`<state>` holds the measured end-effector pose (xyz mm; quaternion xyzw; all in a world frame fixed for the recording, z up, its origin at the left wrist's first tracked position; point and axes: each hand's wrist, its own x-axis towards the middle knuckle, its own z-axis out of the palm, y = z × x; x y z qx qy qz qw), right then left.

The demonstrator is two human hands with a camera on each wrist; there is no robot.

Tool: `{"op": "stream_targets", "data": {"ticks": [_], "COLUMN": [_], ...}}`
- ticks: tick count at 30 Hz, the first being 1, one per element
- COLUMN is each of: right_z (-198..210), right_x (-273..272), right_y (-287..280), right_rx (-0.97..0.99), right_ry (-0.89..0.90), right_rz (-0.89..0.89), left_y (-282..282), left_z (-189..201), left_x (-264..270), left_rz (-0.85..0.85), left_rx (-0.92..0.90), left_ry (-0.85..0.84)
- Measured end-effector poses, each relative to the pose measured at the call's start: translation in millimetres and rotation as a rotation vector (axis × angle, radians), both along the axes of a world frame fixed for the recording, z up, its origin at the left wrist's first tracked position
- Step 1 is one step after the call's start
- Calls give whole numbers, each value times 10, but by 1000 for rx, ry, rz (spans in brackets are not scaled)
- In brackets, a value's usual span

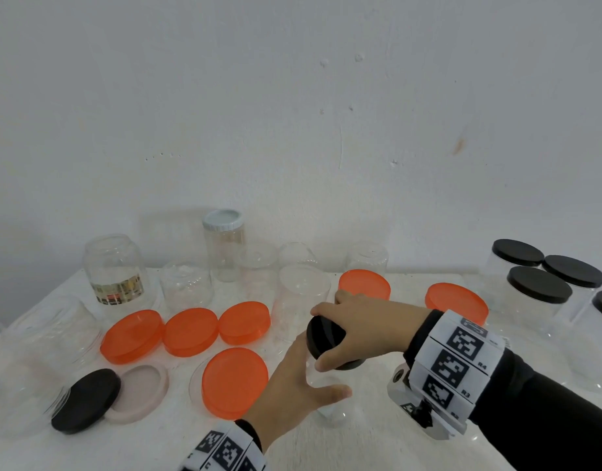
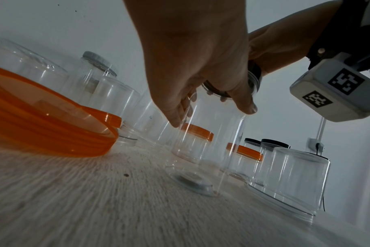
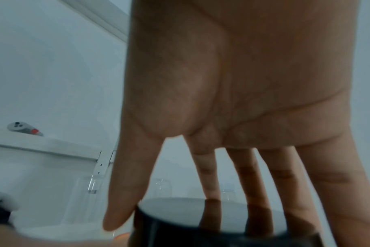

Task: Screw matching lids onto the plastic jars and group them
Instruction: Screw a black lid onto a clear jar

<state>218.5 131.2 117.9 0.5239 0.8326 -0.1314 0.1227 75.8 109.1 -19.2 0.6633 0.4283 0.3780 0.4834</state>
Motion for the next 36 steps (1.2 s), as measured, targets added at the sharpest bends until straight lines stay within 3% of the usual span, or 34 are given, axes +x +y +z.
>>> {"op": "stream_targets", "data": {"ticks": [6,16,31,36], "right_z": [85,-44,-311,-245], "right_x": [4,40,-78,-2], "right_y": [0,-52,-254,-189], "right_rx": [-65,18,349,240], "right_ry": [0,-19,44,161], "right_rz": [30,58,-196,-191], "left_y": [-14,-27,-13,-11], "left_z": [-5,1,-62,-39], "left_x": [-8,-6,3,16], "left_rz": [14,9,27,33], "left_rx": [11,27,84,66], "left_ry": [7,-5,-33,-24]}}
